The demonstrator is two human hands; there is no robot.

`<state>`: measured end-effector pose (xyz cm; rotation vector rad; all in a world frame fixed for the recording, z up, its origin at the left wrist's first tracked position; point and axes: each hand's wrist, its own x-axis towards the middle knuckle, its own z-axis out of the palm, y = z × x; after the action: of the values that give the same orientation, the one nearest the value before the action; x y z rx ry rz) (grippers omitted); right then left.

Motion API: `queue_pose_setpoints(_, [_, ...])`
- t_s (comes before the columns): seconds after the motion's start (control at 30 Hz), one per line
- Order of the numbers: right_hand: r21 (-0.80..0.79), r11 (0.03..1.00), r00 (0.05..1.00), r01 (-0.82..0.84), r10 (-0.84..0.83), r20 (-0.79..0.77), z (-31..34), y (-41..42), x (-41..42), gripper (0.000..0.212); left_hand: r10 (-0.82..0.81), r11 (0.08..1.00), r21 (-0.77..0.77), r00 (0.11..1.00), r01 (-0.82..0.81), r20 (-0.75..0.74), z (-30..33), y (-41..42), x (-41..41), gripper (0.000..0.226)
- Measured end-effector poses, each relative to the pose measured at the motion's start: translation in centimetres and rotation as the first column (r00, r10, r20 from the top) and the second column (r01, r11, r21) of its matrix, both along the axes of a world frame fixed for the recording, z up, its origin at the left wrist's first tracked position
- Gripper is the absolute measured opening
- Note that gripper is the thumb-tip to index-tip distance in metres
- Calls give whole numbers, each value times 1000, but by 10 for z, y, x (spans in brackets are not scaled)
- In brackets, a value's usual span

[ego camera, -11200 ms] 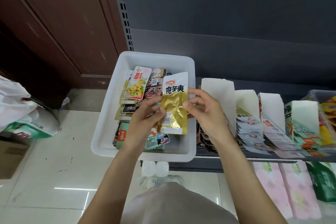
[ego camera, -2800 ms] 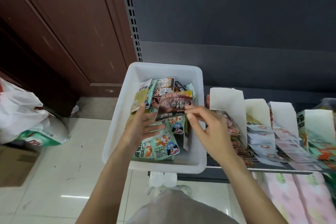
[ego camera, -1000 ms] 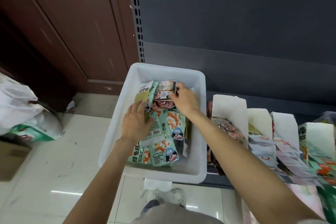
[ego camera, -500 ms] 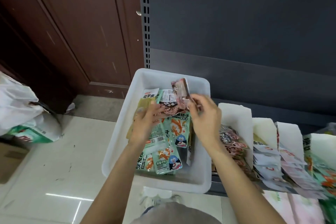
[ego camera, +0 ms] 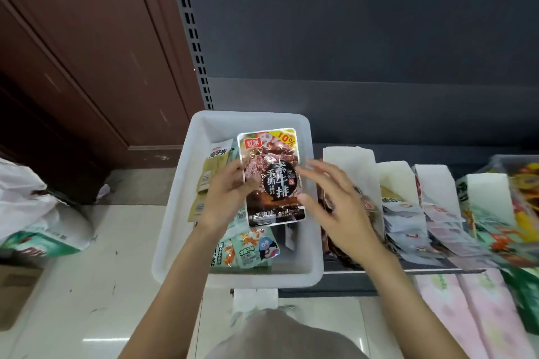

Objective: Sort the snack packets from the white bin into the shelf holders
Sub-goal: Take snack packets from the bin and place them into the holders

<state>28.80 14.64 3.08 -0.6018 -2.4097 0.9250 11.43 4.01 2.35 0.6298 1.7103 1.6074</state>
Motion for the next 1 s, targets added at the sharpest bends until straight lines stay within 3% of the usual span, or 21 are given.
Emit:
queue_pose_setpoints(0.1, [-184, 971, 984, 155, -167, -54, 23, 18, 8, 68, -160, 986, 6, 951, 167, -266, 16, 12, 10, 28])
queue_pose_setpoints(0.17, [-180, 958, 964, 223, -244, -105, 40, 31, 18, 73, -249, 961, 19, 889, 277, -384, 27, 25, 18, 27])
queue_pose_setpoints(0.27, [36, 948, 942, 315, -308, -130, 61, 48, 37, 47, -269, 944, 6, 782, 329, -562, 32, 52, 29, 10])
queue_pose_setpoints(0.33, [130, 924, 926, 359, -335, -176, 66, 56, 50, 22, -253, 947, 3, 753, 322, -608, 32, 72, 37, 18])
queue_pose_setpoints(0.4, [192, 896, 911, 400, -365, -193, 61, 63, 62, 11, -254, 944, -11, 709, 328, -657, 26, 87, 45, 25])
queue_pose_setpoints(0.53, [305, 850, 902, 431, -399, -162, 35, 66, 81, 5, -259, 931, -69, 516, 358, -816, 0, 97, 56, 17])
queue_pose_setpoints(0.7, [393, 814, 896, 427, -441, -62, -4, 66, 89, 10, -357, 898, -234, 308, 371, -882, -35, 95, 58, 19])
queue_pose_setpoints(0.87, [506, 812, 888, 293, -426, 170, -28, 66, 84, 19, -340, 912, -210, 360, 354, -869, -40, 82, 62, 23])
queue_pose_setpoints(1.0, [350, 902, 920, 254, -336, 199, -10, 51, 72, 49, -238, 960, -114, 535, 255, -811, -30, 60, 55, 21])
